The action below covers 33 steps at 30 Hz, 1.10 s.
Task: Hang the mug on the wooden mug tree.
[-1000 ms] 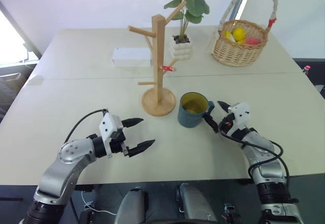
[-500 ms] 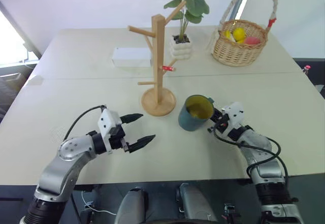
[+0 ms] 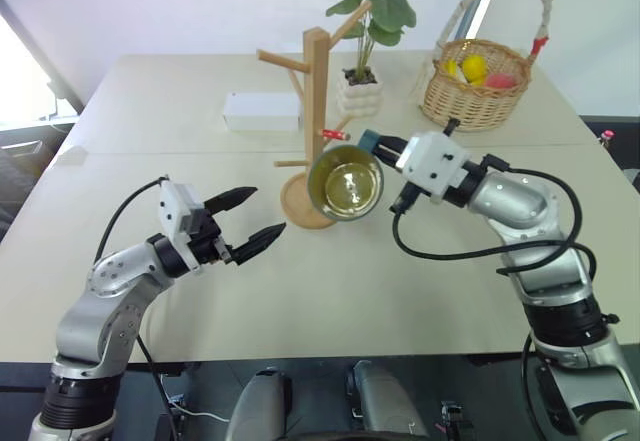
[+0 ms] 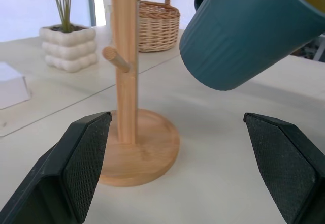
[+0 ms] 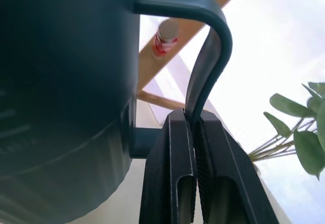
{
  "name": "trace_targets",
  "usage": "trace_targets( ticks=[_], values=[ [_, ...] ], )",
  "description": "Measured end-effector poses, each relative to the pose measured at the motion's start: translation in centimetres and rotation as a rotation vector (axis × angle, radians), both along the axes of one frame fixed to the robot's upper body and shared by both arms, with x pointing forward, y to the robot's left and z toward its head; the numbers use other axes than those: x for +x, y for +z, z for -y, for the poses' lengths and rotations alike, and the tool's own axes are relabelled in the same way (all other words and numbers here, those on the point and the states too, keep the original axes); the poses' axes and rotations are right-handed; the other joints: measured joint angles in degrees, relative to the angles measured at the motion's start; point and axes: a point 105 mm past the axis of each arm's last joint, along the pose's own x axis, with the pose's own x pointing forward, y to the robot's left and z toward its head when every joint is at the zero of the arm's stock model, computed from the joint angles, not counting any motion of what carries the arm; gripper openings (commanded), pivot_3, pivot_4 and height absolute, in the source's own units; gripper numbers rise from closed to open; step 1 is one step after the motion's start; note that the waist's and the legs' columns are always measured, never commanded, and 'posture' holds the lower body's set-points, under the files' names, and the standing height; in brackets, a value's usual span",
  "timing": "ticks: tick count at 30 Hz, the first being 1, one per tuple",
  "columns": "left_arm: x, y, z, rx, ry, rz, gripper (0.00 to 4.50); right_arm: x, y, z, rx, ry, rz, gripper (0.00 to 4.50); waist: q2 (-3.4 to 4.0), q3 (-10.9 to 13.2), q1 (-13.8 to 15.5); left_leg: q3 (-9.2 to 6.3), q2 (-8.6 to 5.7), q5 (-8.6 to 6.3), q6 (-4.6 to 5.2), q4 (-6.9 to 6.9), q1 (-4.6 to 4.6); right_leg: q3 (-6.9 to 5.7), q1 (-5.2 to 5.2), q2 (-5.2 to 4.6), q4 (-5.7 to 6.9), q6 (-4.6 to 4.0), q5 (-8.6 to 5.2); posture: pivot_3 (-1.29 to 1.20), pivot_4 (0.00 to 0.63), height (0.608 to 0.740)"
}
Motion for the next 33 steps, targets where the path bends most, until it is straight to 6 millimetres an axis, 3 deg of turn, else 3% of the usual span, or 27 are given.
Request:
trace_targets(
  ticks=[16,31,33],
  values=[
    [0.3,1.7,-1.3,-0.021,0.034,0.032,4.5,1.4,1.4,-1.9,-0.078,-0.024,0.039,0.04,0.0,0.01,-0.23,0.0,0.02,0.0,0.0,-0.02,0.02,0.0,-0.05,0.01,0.05,-0.01,0.0,0.0,0.15,0.74],
    [0.4,2.0,-1.8,-0.025,0.051,0.04,4.5,2.8,-0.1,-2.3,-0.151,-0.086,0.003,0.04,-0.01,0.01,-0.16,0.0,0.01,0.0,0.0,-0.02,0.01,0.0,-0.06,0.0,0.05,-0.01,0.0,0.0,0.15,0.74],
    [0.4,2.0,-1.8,-0.026,0.051,0.04,4.5,2.8,-0.1,-2.4,-0.146,-0.085,0.0,0.66,0.0,0.01,-0.2,0.0,0.01,0.0,0.0,-0.02,0.01,0.0,-0.06,0.0,0.04,-0.01,0.0,0.0,0.15,0.74]
  ],
)
